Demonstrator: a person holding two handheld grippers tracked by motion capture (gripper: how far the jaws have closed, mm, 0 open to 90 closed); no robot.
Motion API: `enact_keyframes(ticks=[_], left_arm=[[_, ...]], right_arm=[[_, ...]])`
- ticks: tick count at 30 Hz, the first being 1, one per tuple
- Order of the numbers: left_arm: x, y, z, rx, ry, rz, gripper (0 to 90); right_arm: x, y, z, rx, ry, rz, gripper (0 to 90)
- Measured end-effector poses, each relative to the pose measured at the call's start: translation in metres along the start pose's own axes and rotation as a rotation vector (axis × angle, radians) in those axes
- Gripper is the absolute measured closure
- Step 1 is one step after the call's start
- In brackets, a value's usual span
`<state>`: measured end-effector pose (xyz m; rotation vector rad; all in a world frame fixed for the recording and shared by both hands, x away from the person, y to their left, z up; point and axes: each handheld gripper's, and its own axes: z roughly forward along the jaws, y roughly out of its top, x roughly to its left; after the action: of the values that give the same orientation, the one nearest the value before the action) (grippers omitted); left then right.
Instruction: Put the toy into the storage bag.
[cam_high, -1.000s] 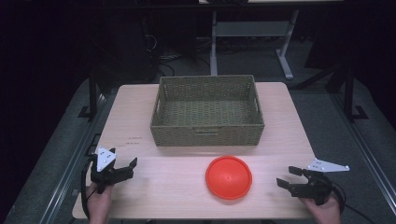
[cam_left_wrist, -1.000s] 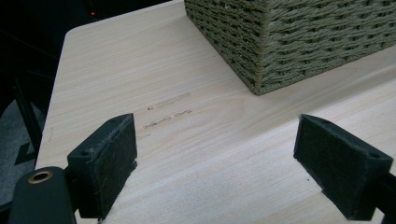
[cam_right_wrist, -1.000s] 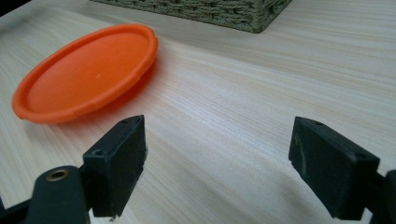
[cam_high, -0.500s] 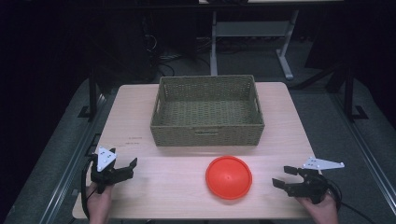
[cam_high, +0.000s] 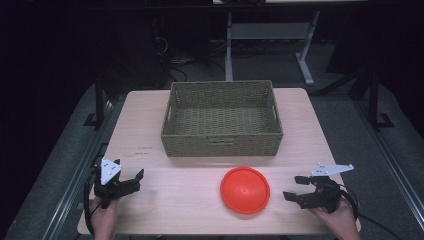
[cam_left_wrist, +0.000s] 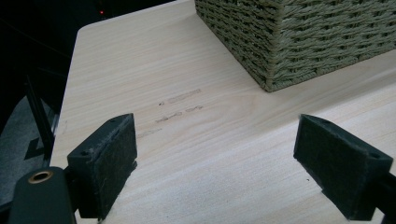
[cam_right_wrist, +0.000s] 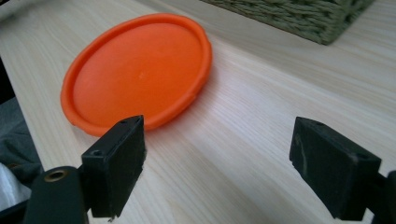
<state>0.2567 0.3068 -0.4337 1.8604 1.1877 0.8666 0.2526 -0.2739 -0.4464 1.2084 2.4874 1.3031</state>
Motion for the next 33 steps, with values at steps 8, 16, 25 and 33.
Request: enact_keyframes(ticks=[8,16,25,33], left_arm=[[-0.002,0.001,0.002,0.004,-0.008,0.023,12.8],[-0.002,0.001,0.0,0.003,-0.003,0.021,12.8],[-0.001,0.001,0.0,-0.002,-0.004,0.018,12.8],[0.0,0.001,-0.001,0.001,0.001,0.014,12.8]], right_arm=[[0.009,0.023,0.012,0.008,0.053,-0.029,17.5],[0.013,0.041,0.026,0.085,0.077,-0.047,17.7],[0.011,0.052,0.046,0.166,0.079,-0.034,22.3],[0.01,0.055,0.066,0.231,0.079,-0.045,28.8]])
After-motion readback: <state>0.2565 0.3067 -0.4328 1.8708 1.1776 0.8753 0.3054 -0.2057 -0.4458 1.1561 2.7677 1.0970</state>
